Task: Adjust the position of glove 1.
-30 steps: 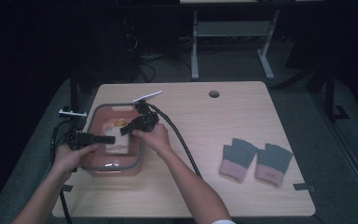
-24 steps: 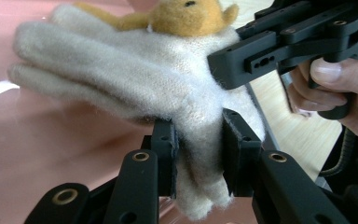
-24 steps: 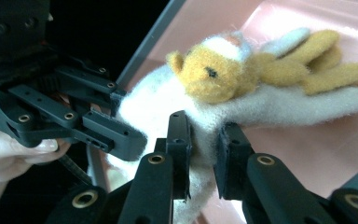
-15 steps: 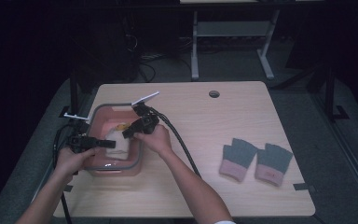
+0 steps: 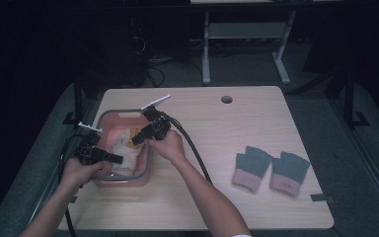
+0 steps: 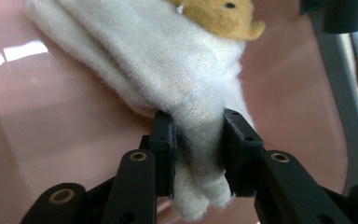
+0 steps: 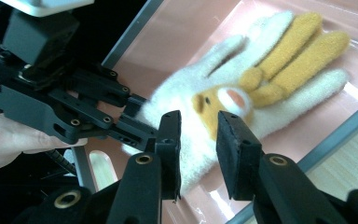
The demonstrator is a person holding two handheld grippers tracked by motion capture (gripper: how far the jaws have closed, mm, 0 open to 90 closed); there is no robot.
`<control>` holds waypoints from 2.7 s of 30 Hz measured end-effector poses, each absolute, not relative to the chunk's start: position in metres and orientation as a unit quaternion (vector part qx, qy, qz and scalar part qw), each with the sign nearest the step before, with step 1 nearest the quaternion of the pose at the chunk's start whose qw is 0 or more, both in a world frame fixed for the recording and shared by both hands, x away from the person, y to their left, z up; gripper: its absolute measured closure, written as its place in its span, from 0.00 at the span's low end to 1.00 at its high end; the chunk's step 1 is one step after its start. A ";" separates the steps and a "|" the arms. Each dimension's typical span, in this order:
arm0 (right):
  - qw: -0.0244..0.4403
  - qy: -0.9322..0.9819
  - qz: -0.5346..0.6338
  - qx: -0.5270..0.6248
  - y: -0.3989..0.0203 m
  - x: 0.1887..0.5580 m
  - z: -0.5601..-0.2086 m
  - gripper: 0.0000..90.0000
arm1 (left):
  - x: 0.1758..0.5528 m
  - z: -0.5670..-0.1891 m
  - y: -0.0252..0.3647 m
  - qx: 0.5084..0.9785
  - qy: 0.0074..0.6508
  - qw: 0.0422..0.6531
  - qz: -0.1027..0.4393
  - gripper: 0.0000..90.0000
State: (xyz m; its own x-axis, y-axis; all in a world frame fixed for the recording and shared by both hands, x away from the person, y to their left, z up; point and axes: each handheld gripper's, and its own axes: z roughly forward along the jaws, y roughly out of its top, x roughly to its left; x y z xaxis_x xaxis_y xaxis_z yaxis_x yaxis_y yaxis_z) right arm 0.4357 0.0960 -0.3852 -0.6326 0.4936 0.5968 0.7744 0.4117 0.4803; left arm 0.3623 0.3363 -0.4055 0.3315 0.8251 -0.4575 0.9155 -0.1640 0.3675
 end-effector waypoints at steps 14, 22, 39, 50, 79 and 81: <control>0.182 -0.818 -0.388 -0.382 0.089 0.432 -0.380 0.77 | 0.361 -0.384 0.341 0.753 0.577 0.316 -0.036 0.68; 0.182 -0.817 -0.392 -0.382 0.084 0.430 -0.378 0.77 | 0.365 -0.397 0.329 0.770 0.572 0.282 -0.039 0.75; 0.181 -0.819 -0.400 -0.370 0.066 0.424 -0.371 0.74 | 0.366 -0.391 0.329 0.771 0.571 0.281 -0.021 0.74; 0.179 -0.811 -0.414 -0.372 0.045 0.422 -0.366 0.72 | 0.361 -0.371 0.324 0.765 0.552 0.332 -0.014 0.70; 0.164 -0.793 -0.434 -0.394 -0.022 0.407 -0.365 0.67 | 0.348 -0.345 0.272 0.771 0.490 0.404 -0.038 0.64; 0.165 -0.793 -0.433 -0.395 -0.025 0.406 -0.366 0.66 | 0.347 -0.344 0.268 0.772 0.484 0.409 -0.041 0.64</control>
